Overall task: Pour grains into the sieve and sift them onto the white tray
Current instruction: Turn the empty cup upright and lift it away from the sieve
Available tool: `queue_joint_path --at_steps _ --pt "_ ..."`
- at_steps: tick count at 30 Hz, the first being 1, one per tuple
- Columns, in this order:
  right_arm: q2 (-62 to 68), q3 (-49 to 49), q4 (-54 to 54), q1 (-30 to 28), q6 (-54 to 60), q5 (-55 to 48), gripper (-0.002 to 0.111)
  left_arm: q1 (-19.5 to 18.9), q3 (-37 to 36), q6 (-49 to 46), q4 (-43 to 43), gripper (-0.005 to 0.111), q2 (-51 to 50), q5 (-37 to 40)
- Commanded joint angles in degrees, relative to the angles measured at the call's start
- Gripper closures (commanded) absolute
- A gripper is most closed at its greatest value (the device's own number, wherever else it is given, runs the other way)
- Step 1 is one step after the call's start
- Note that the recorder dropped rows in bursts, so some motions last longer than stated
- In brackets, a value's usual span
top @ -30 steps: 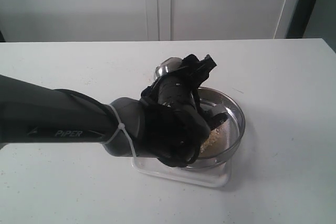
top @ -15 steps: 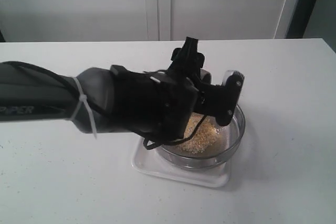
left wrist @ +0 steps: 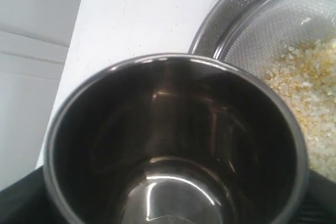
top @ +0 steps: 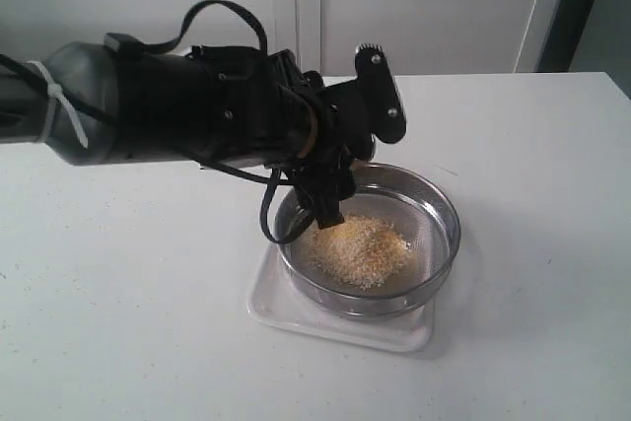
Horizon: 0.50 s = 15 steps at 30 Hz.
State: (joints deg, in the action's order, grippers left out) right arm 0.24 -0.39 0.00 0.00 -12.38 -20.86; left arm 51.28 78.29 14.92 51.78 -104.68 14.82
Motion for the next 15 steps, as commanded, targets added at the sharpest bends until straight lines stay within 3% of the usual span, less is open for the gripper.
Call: queue_joint_path --at_steps 1,7,15 --pt "-0.2 0.4 0.0 0.1 -0.3 0.8 0.108 -3.0 0.0 0.7 -7.9 0.107 1.9 -3.1" --pt "-0.2 0.4 0.0 0.1 -0.3 0.8 0.108 -7.5 -1.6 0.6 -17.3 0.107 3.7 -8.1" --pt "-0.2 0.4 0.0 0.1 -0.3 0.8 0.108 -10.7 -1.7 0.3 -23.5 0.107 4.3 -4.2"
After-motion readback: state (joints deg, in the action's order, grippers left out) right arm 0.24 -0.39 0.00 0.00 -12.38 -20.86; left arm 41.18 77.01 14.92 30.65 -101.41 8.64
